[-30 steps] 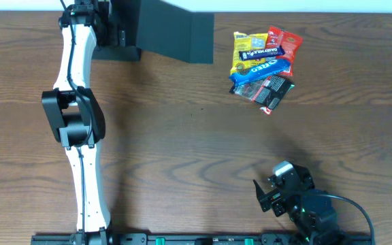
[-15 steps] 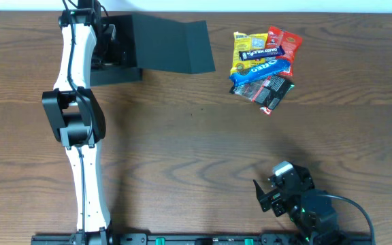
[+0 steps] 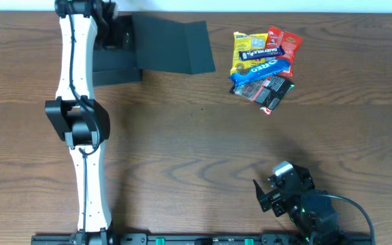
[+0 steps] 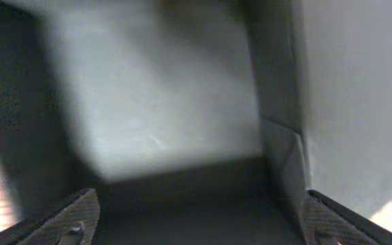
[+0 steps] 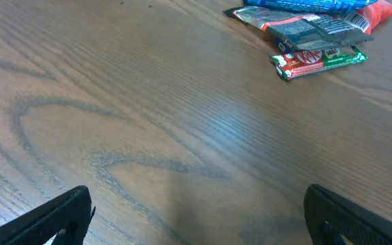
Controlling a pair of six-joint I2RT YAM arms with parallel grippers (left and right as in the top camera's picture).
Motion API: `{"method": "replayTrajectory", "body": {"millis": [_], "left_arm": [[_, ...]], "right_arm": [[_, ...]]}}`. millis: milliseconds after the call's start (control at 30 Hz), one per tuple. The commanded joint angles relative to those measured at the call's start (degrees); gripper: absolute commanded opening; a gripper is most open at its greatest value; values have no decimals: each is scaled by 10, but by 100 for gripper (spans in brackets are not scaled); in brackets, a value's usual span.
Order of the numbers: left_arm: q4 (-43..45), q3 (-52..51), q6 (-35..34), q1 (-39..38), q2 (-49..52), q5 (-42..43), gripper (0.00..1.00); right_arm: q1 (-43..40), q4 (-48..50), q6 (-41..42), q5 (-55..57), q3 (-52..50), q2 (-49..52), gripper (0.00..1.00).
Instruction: Pack container
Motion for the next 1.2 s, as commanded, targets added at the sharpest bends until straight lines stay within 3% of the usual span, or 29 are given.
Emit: {"method": "replayTrajectory", "body": {"millis": [0, 367, 833, 1167], "left_arm": [[-1, 24, 1, 21, -34, -92, 95], [-1, 0, -10, 142, -20, 2, 95], [-3, -5, 76, 137, 28, 118, 95], [13, -6, 63, 134, 94, 153, 95]], "right_arm": [[-1, 0, 4, 4, -6, -3, 99], [-1, 0, 4, 4, -6, -3, 99], [-1, 0, 4, 4, -6, -3, 99], [-1, 0, 4, 4, -6, -3, 99]]}}
